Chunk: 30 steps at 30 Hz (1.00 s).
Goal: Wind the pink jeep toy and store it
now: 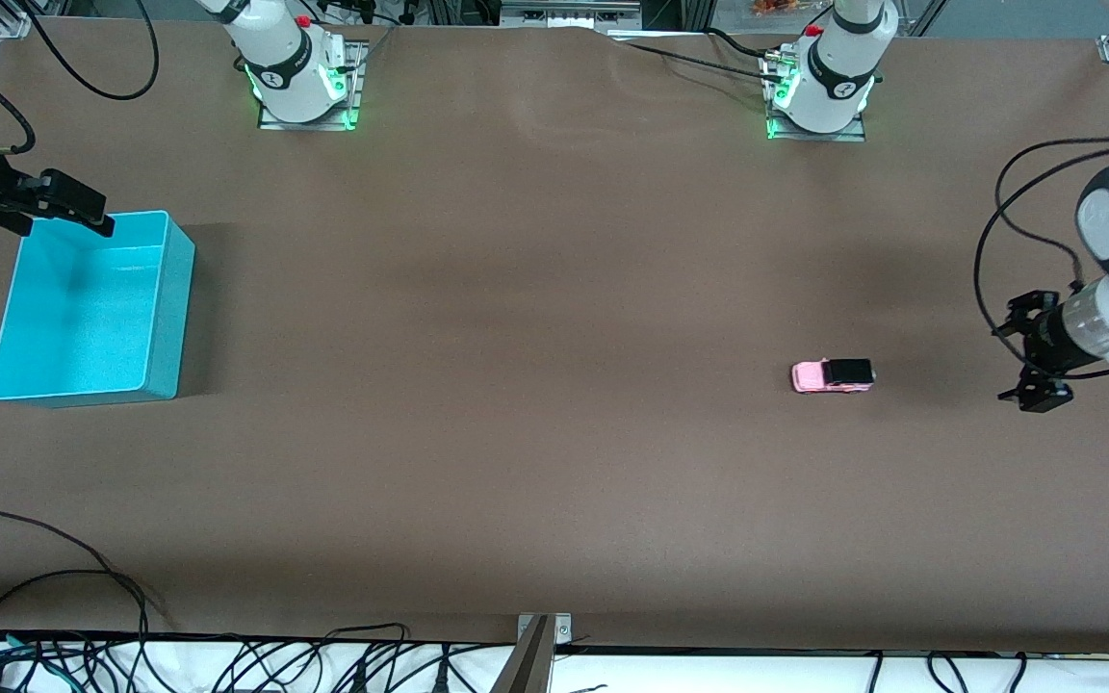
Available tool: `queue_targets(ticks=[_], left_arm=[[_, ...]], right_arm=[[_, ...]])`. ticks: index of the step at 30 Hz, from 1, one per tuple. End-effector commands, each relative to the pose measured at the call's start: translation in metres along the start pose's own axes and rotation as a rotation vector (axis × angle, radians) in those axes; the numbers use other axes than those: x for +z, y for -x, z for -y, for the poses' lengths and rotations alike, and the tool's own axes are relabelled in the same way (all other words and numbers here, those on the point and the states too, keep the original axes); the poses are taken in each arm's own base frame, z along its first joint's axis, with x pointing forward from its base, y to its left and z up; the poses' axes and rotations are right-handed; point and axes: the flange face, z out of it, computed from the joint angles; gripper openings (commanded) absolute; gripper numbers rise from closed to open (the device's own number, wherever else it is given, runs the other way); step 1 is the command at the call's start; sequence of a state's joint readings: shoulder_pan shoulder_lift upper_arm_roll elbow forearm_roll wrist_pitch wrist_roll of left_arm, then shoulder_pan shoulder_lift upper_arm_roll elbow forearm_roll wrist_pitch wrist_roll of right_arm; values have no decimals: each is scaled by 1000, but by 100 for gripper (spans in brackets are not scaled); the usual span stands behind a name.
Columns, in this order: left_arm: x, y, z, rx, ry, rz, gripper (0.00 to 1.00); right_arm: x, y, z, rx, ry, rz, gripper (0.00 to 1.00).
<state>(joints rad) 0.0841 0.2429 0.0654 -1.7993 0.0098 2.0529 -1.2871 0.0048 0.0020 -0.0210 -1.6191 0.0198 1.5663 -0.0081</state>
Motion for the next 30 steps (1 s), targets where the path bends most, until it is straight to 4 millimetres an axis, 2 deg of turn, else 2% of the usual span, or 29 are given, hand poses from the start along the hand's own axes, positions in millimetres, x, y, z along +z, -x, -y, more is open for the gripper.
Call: queue_targets(ticks=[1, 8, 14, 19, 22, 26, 30], left_arm=[[-31, 9, 10, 211, -1, -20, 100], [-77, -3, 16, 568, 36, -44, 100], [-105, -9, 14, 827, 34, -56, 100], [-130, -15, 9, 1110, 66, -95, 100], [-137, -14, 8, 1243, 64, -103, 100], [-141, -7, 8, 1286, 51, -83, 100], [-143, 10, 6, 1351, 47, -81, 100]], right_arm=[[-7, -2, 2, 5, -9, -13, 100], [-7, -2, 2, 5, -9, -12, 100], [-7, -2, 1, 7, -9, -12, 100], [-7, -2, 2, 5, -9, -9, 100], [-7, -2, 1, 5, -8, -7, 100], [-7, -2, 2, 5, -9, -13, 100], [-7, -2, 2, 5, -9, -12, 100]])
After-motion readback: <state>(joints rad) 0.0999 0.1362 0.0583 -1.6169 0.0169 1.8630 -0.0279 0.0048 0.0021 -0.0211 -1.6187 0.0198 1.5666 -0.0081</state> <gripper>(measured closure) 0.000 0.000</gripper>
